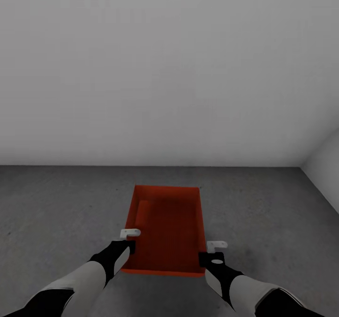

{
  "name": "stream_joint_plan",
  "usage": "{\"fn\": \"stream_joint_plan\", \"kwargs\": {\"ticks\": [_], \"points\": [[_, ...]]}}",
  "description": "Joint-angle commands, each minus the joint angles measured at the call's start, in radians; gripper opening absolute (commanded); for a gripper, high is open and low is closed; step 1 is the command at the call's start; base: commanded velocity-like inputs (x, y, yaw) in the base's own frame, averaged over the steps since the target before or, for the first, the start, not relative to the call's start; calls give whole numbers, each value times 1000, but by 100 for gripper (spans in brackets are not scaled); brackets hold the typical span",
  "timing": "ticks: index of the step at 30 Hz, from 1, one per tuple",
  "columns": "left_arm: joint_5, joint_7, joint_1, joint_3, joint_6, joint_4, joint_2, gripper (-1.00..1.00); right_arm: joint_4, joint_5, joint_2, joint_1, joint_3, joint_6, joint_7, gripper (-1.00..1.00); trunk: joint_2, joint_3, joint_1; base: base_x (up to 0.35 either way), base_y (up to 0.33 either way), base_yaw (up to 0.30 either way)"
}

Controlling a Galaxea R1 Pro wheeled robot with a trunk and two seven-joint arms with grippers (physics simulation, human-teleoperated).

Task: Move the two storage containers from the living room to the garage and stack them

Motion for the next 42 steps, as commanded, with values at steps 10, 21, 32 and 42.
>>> {"fn": "stream_joint_plan", "kwargs": {"ticks": [10, 21, 32, 42], "points": [[37, 2, 1, -26, 2, 14, -2, -100, -19, -5, 1, -2, 4, -5, -5, -100, -71, -32, 38, 0, 0, 0], [37, 2, 1, -26, 2, 14, -2, -100, -19, -5, 1, -1, 4, -5, -4, -100, -148, -66, 80, 0, 0, 0], [37, 2, 1, -26, 2, 14, -2, -100, -19, -5, 1, -1, 4, -5, -4, -100, -225, -101, 123, 0, 0, 0], [37, 3, 1, -26, 2, 14, -2, -100, -19, -5, 1, -1, 4, -5, -5, -100, -295, -132, 161, 0, 0, 0]]}}
